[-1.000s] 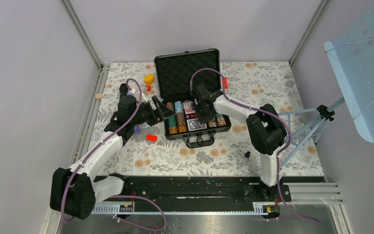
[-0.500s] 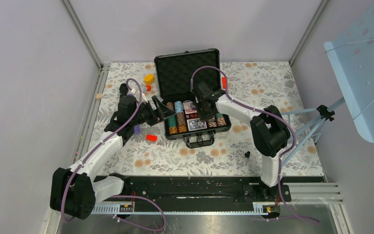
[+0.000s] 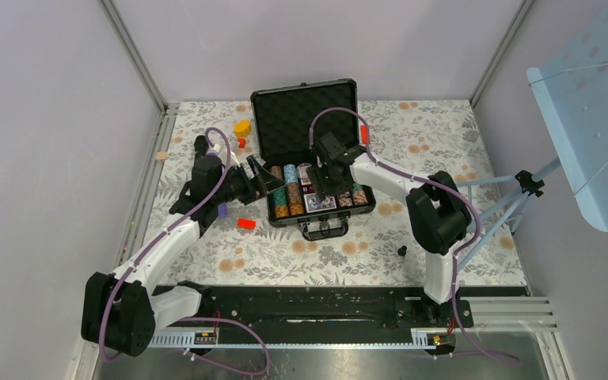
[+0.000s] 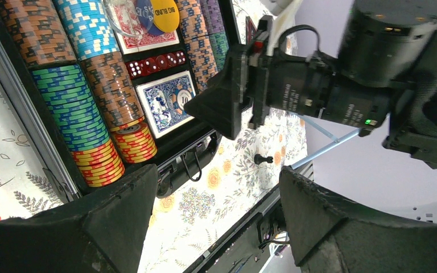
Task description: Pack up texas hold em set
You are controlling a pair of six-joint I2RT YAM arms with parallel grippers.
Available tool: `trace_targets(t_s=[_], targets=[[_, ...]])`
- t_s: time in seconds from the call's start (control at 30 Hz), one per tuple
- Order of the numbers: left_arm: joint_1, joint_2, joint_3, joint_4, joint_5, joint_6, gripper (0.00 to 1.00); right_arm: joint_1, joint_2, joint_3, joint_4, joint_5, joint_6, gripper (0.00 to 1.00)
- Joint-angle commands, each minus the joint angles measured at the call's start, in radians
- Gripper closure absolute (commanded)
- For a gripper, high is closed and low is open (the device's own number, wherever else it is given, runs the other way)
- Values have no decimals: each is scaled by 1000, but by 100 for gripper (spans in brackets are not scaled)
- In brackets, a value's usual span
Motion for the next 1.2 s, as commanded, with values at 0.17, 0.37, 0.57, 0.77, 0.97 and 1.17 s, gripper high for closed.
trace_targets(t_s=[0.17, 0.37, 0.57, 0.77, 0.97, 1.17], targets=[[-4, -27, -16, 57, 22, -4, 23, 12, 140, 67, -58, -25, 2, 33], [-3, -24, -20, 63, 22, -7, 23, 21, 169, 56, -83, 19, -5, 61], [-4, -22, -22, 66, 23, -7, 23, 21, 139, 51, -77, 50, -9, 80], [-4, -28, -24, 65, 22, -7, 23, 21, 50, 36, -47, 61, -7, 87], [-4, -27, -24, 66, 22, -7, 23, 21, -39, 37, -25, 57, -2, 87], [-4, -25, -24, 65, 21, -9, 23, 21, -90, 53, -19, 67, -6, 87]])
